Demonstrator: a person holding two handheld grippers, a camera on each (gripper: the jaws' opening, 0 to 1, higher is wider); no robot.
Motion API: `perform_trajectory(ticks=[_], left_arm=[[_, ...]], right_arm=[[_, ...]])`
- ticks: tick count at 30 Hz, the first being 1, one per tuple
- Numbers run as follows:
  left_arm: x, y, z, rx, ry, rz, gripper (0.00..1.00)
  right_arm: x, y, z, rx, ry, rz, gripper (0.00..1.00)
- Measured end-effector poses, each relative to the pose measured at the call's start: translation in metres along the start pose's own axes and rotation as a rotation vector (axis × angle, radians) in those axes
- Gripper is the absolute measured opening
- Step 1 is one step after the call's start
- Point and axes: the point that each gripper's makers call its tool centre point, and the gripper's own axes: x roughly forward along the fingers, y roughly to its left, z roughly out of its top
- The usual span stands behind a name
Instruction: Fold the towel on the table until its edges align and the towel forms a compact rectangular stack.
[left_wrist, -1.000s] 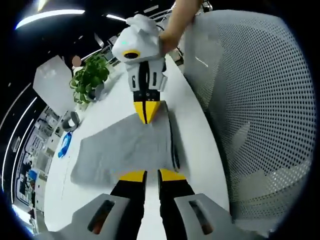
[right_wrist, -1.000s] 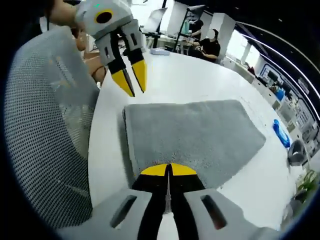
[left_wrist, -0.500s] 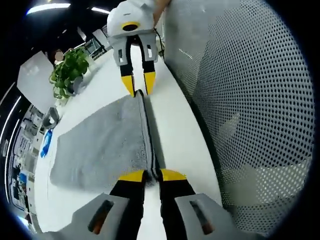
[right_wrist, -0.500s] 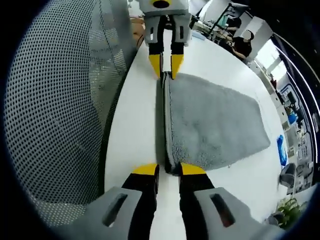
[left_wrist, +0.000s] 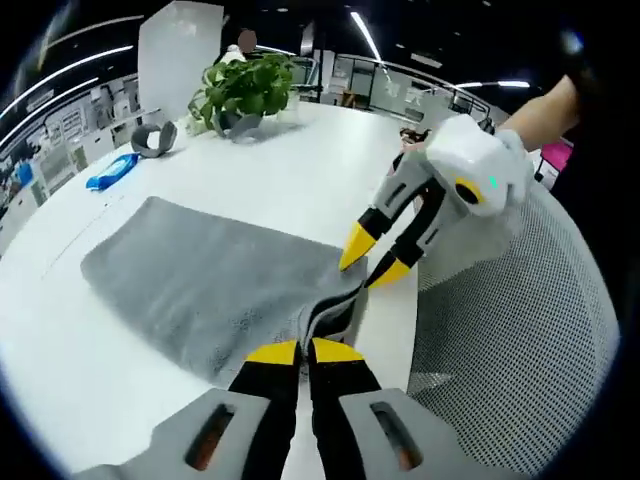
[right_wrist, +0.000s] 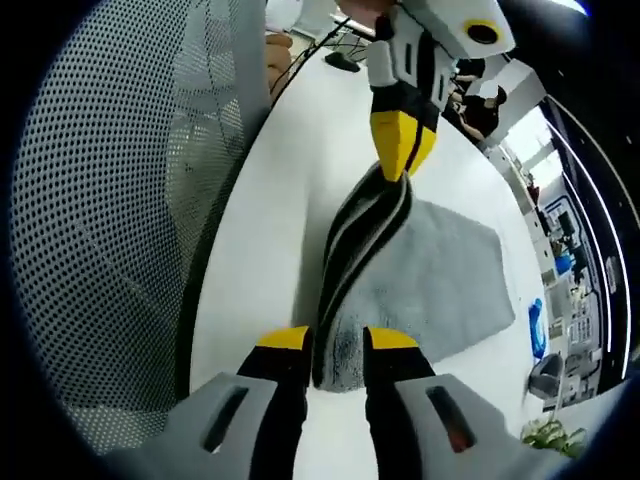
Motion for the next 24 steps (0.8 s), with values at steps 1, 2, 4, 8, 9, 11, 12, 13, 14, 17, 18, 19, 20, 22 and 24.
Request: perform_trajectory(ticks=[1, 2, 4, 8, 9, 11, 12, 13, 14, 17, 18, 19, 20, 22, 24], left_arm=[[0.0, 0.001, 0.0, -0.022, -0.001, -0.002, 0.02], [-0.001, 0.003, 0.0, -0.076, -0.007, -0.004, 0.02], [-0.004, 0.007, 0.003, -0.13, -0.031, -0.004, 0.02], [-0.013, 0.018, 0.007, -0.273, -0.087, -0.006, 0.03], [-0.014, 0.021, 0.005, -0.287, -0.088, 0.002, 0.03], [-0.017, 0.024, 0.0, -0.318, -0.09, 0.003, 0.03], [-0.017, 0.022, -0.001, -0.337, -0.099, -0.015, 0.03], [-0.017, 0.02, -0.001, -0.336, -0.116, -0.022, 0.03], [-0.017, 0.018, -0.002, -0.323, -0.124, -0.019, 0.03], [-0.017, 0.024, -0.014, -0.259, -0.11, 0.036, 0.03], [-0.018, 0.029, -0.018, -0.204, -0.116, 0.074, 0.04], [-0.018, 0.031, -0.02, -0.16, -0.125, 0.097, 0.04], [-0.019, 0.034, -0.023, -0.125, -0.133, 0.121, 0.05], [-0.02, 0.037, -0.028, -0.1, -0.128, 0.155, 0.09], [-0.022, 0.038, -0.025, -0.032, -0.126, 0.198, 0.2]], right_arm=[[0.001, 0.001, -0.001, -0.013, 0.005, 0.001, 0.18], [0.003, 0.001, -0.006, -0.033, 0.024, -0.009, 0.18], [0.005, 0.002, -0.009, -0.016, 0.014, -0.01, 0.16], [0.003, -0.001, -0.011, 0.016, -0.008, -0.003, 0.16], [0.003, -0.001, -0.01, 0.016, -0.014, -0.003, 0.15], [0.005, -0.001, -0.011, -0.002, -0.008, -0.011, 0.12], [0.005, -0.001, -0.011, 0.011, -0.007, -0.004, 0.09], [0.006, -0.002, -0.012, 0.081, 0.006, 0.003, 0.08], [0.006, -0.004, -0.011, 0.11, 0.0, 0.006, 0.05], [0.002, -0.01, -0.007, 0.308, -0.05, 0.046, 0.02], [-0.002, -0.016, -0.004, 0.402, -0.086, 0.057, 0.02], [-0.004, -0.019, -0.002, 0.491, -0.113, 0.08, 0.02], [-0.007, -0.026, 0.001, 0.599, -0.145, 0.1, 0.02], [-0.01, -0.035, 0.003, 0.713, -0.177, 0.127, 0.02], [-0.014, -0.045, 0.005, 0.804, -0.202, 0.158, 0.01]])
